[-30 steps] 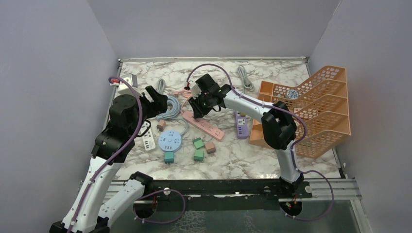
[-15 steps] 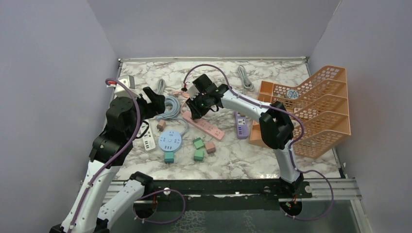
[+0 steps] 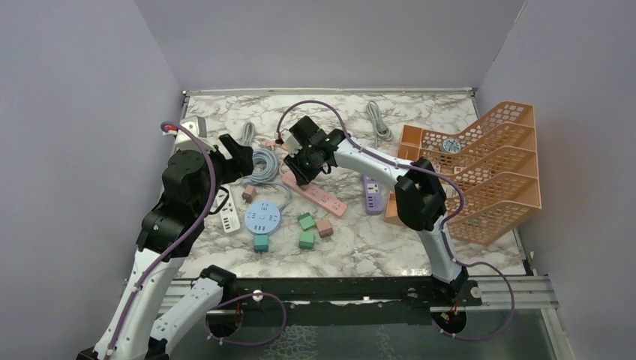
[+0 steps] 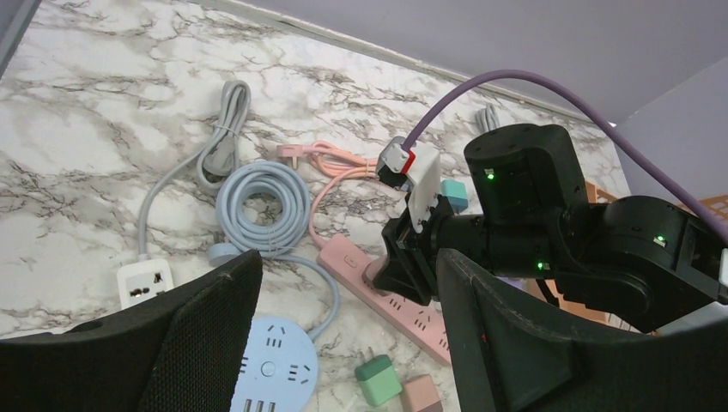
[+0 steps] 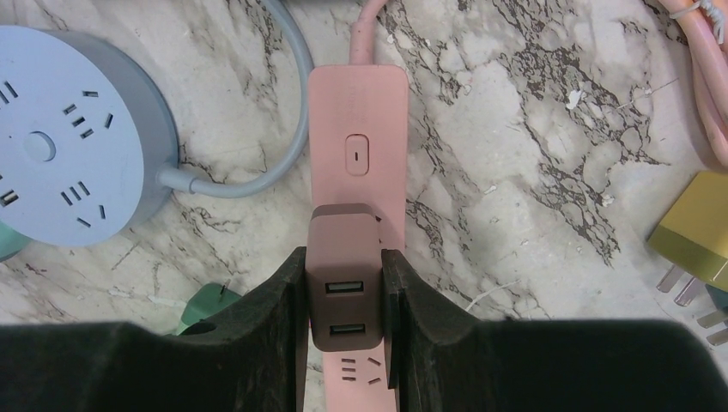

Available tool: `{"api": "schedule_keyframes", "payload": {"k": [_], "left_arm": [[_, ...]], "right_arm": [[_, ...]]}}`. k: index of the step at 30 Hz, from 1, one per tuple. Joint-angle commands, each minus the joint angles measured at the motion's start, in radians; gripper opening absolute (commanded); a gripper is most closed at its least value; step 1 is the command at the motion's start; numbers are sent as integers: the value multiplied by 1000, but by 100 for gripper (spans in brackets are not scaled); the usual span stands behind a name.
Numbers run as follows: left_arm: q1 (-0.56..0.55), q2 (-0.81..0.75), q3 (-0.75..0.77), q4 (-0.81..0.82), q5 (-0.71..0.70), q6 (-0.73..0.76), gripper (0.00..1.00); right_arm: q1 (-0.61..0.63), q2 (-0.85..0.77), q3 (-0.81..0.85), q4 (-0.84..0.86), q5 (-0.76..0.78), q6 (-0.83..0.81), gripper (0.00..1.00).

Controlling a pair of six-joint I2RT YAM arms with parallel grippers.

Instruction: Insert the plug

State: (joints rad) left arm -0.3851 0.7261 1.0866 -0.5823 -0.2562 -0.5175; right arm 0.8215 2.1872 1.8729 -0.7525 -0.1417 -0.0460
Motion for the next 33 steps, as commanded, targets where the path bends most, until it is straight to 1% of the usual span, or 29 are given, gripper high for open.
{"api": "schedule_keyframes", "payload": {"k": [1,4,10,12,17,21,23,27,30,33], "left_arm": [[3,13,44,-3,9,7,76],[4,8,50,-3,-2,11,77],[3,-14,66,-6,-33,-8,76],[3,-23,93,0,-47,-20,77],[4,-20,153,7,-82,-6,78],[3,-12,159,8,-77,2,78],[3,-9,154,10,-76,-4,79],[4,-2,152,13,-69,-6,79],[4,-1,154,13,-70,0,79],[4,-1,158,13,-68,-6,79]], "right_arm": [[19,88,19,-101,78,-16,1],[33,118,33,-108,99,-13,1],[57,149,8,-106,157,24,1],[58,156,-6,-107,155,45,1],[59,153,-94,-45,153,68,1],[60,175,-140,4,114,98,1],[61,210,-132,11,101,127,1],[69,266,-135,20,157,182,1],[71,278,-183,60,198,216,1],[71,283,-220,109,251,214,1]]}}
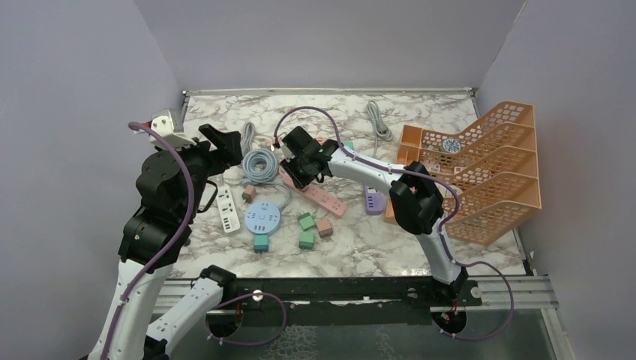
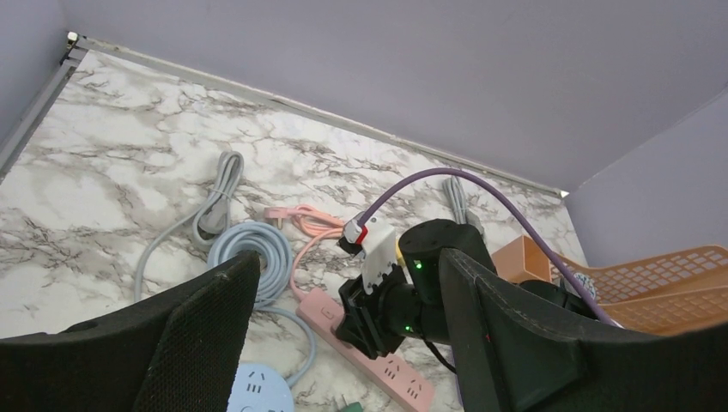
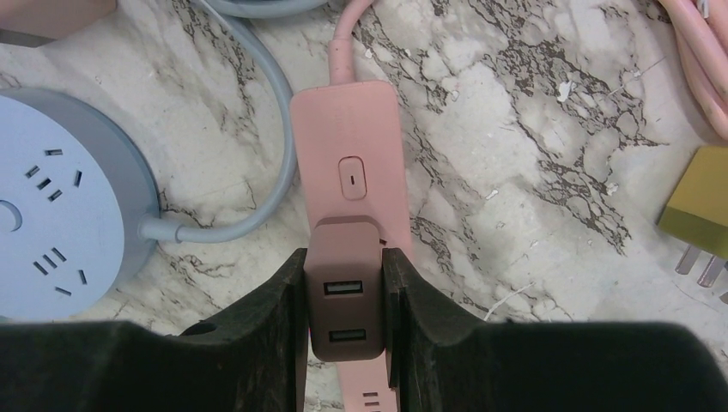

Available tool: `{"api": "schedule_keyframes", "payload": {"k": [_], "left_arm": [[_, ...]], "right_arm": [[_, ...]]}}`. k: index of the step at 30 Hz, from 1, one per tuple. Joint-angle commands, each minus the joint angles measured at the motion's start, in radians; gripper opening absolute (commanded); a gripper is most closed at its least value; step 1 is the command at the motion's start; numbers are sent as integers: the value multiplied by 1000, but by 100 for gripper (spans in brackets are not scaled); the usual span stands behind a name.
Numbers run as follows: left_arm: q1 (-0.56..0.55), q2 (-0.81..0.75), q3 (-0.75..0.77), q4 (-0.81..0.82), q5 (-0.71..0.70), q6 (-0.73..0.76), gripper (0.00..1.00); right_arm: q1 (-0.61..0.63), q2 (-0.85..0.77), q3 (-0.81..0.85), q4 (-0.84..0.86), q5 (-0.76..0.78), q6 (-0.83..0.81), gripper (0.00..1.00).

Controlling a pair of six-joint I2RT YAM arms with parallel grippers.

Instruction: Insert the plug

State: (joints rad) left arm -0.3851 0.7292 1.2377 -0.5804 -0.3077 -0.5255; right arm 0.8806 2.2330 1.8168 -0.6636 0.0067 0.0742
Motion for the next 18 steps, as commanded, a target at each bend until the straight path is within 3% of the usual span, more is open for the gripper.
{"api": "schedule_keyframes", "payload": {"k": [1,7,9,13,18], "left_arm": [[3,-5,9,16,-13,1,79],[3,10,31,28,0,10,79],[3,15,40,28,6,13,79],[3,30,72,28,29,29,79],[4,44,101,27,36,48,80]], "right_arm": [[12,233,-167,33,116,93,1],[11,136,-131,58,153,87,1],[11,103,-78,25,129,101,6],[8,56,64,-83,107,154,27],[-1,-14,122,-100,60,202,55]]}}
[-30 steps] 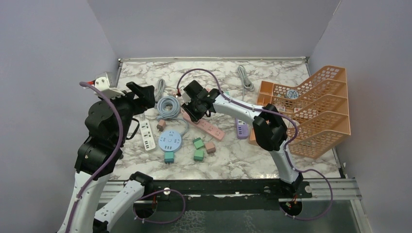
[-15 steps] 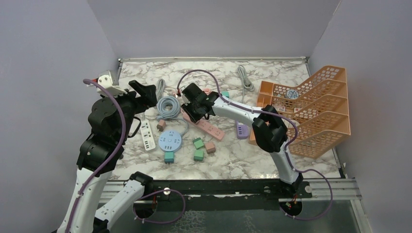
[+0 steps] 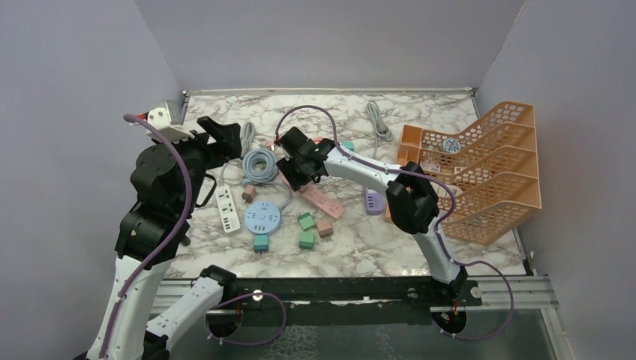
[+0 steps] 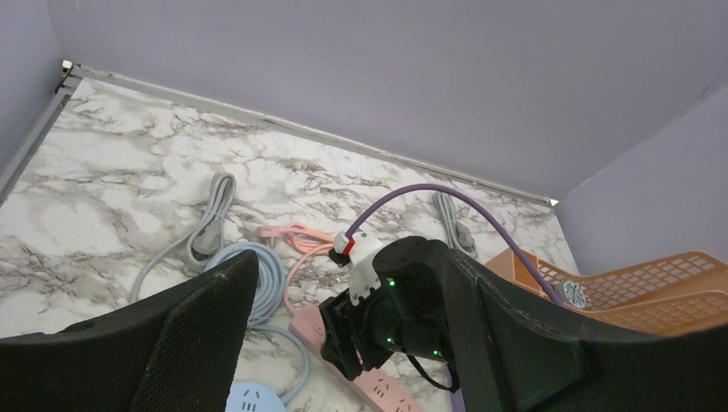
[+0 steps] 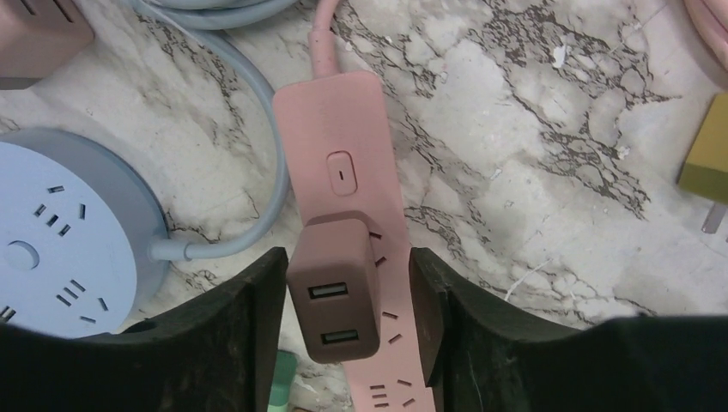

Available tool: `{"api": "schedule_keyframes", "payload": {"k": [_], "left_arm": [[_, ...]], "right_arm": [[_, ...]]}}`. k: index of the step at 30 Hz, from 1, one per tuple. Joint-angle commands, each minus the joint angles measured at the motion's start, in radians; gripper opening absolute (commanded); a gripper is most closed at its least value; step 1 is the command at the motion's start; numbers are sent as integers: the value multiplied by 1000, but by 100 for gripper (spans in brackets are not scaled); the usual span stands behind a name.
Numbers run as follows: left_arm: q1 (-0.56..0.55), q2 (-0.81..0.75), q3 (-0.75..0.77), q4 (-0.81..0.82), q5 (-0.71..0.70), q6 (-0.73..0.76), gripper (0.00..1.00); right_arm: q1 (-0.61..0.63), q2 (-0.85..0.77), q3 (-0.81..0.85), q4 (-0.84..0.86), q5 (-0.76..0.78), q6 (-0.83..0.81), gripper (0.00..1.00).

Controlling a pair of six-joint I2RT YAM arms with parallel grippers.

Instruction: Insert the plug

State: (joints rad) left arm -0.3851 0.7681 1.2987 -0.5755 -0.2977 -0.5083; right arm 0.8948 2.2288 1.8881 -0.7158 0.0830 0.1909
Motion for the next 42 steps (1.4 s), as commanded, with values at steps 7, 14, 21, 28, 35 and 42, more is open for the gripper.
{"api": "schedule_keyframes", "payload": {"k": [7,14,21,28,35,42], "left_arm": [[3,14,37,23,32,21,80],[4,-14,-47,26,80,-51,82],[3,-58,-177,29,126,-85,84],[3,-38,-264,30,168,-103,84],[4,-8,-310,47,207,-122,85],[3,6,-323,61,210,-121,85]], "right_arm": [[-43,-98,55,-37,7,133,59],[-87,-186,-108,170,233,159,58],[-209,-150,-99,195,163,211,56],[-249,-57,-81,167,167,138,56],[-261,34,-24,151,137,59,50],[-267,93,37,165,138,-19,42]]}}
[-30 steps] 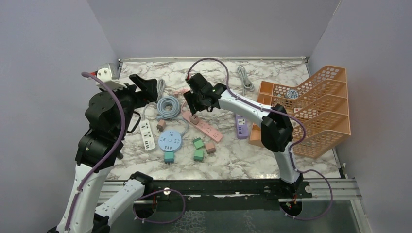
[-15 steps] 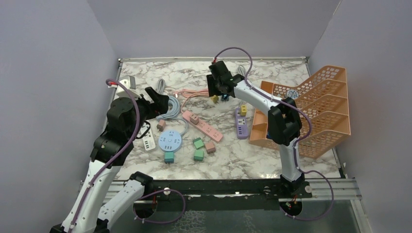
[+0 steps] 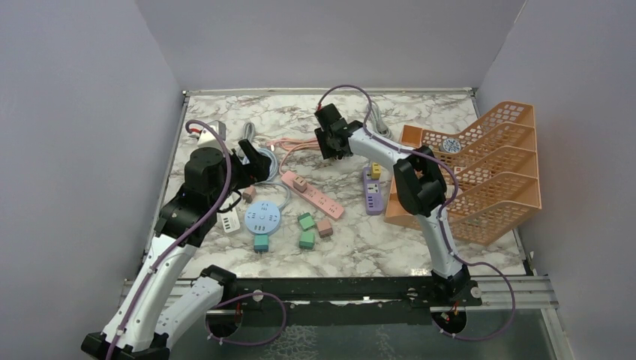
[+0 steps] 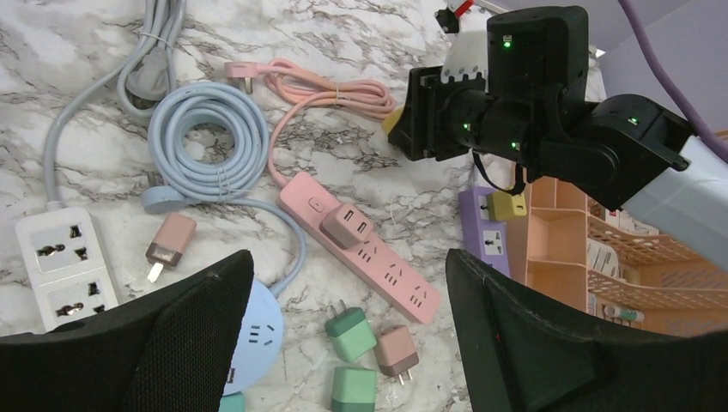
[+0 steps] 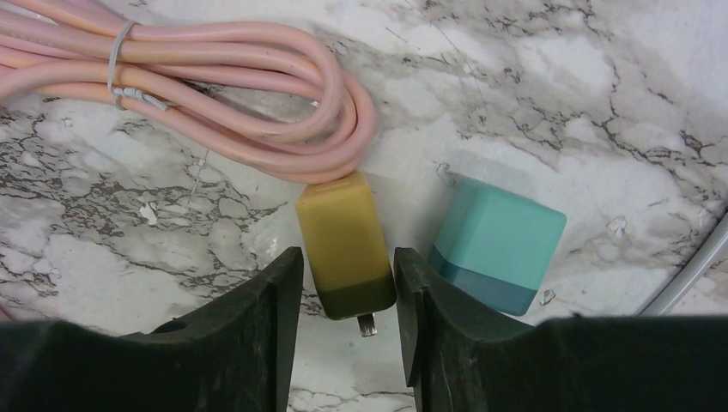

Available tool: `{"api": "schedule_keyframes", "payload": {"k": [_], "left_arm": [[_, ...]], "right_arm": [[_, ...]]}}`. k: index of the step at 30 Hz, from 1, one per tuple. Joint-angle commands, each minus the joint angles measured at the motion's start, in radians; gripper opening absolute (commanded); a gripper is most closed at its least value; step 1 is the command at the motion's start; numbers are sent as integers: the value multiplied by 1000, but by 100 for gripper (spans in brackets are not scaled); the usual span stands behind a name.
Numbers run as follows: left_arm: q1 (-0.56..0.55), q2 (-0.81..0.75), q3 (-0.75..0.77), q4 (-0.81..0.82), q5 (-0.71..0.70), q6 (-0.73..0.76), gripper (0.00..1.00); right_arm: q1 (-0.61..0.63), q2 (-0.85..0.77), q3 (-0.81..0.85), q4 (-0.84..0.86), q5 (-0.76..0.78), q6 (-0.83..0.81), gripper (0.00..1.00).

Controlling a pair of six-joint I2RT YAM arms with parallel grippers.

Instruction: Insert the plug

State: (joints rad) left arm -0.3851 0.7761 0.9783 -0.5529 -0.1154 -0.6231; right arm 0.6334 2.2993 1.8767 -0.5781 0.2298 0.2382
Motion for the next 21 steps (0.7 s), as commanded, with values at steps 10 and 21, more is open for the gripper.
{"api": "schedule_keyframes", "payload": {"k": [10,21], "left_arm": [[3,-2,-21,53,40,-10,85],[3,40,-33,219,264,18,85]], "right_arm": [[-6,-43,2,71,-91,-88,17],[-6,-510,-385,387,-495,76,16]]}}
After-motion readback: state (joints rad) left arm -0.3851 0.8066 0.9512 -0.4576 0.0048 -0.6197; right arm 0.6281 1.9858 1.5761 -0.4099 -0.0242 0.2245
